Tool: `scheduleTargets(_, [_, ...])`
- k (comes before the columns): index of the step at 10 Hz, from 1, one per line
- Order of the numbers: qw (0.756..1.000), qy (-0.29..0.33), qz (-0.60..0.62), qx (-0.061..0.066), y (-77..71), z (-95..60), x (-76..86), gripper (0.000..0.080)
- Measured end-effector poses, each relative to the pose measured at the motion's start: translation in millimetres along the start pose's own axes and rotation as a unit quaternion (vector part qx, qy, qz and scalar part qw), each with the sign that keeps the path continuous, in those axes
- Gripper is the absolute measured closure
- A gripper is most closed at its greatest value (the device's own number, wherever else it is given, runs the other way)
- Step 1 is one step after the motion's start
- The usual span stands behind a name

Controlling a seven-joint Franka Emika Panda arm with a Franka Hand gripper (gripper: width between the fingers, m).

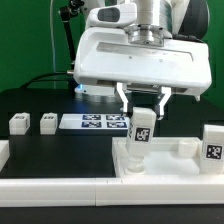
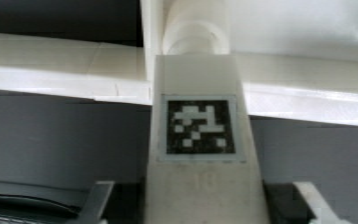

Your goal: Assemble square table

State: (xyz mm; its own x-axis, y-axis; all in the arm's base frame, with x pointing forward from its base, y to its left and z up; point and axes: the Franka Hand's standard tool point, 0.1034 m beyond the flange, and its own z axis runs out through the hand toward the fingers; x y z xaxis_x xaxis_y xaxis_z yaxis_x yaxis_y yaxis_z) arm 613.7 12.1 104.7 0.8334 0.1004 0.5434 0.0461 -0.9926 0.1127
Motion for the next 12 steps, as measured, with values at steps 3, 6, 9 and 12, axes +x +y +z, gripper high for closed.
scheduleTargets(3, [1.000,-0.002,-0.002,-0.001,-0.5,6.4,-0.3,0.0508])
scheduleTargets(6, [1.000,-0.002,-0.004,-0.004,-0.1,13.6,-7.2,0.0508])
scheduleTargets(9, [1.000,-0.002,-0.004,-0.004,-0.1,13.7,-7.5,0.0236])
scheduleTargets(12, [1.000,-0.002,-0.004,-0.004,-0.1,13.7,-7.5,0.0153])
